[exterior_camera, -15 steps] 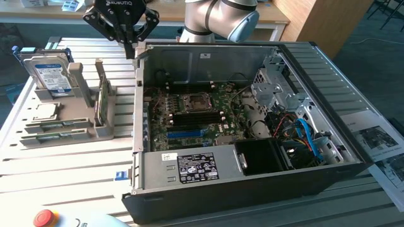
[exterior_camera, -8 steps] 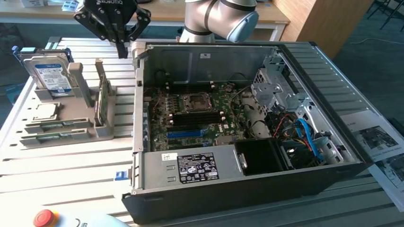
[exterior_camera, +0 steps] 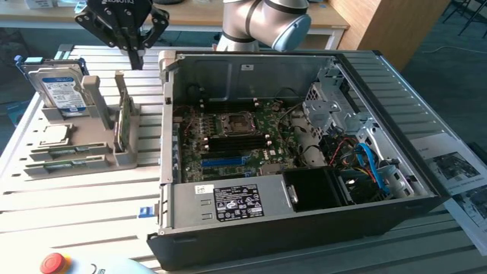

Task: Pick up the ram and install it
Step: 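Reach for the ram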

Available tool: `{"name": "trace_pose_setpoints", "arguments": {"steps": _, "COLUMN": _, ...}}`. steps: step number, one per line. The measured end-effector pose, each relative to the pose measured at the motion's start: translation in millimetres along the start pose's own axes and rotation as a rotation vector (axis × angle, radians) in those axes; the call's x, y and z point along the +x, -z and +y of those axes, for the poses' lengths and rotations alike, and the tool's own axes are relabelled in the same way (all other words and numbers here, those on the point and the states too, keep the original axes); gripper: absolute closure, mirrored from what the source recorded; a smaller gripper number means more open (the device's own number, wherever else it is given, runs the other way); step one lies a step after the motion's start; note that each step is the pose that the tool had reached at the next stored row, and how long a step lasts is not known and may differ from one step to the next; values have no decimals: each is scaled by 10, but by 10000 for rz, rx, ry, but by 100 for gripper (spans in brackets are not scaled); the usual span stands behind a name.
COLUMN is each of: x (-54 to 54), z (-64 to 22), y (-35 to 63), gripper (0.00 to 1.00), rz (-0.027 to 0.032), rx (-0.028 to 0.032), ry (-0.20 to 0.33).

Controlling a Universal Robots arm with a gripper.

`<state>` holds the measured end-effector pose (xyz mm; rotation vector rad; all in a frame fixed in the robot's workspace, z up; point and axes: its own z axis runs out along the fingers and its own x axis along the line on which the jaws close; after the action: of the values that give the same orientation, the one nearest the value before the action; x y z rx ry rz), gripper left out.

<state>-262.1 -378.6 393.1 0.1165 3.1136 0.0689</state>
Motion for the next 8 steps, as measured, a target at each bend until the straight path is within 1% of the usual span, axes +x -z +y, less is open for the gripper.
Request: {"name": "trace_pose_setpoints", "arguments": {"steps": 8, "x": 179, "z": 10, "y": 2, "gripper": 90, "rz": 0, "rx": 0, "ry": 0}}
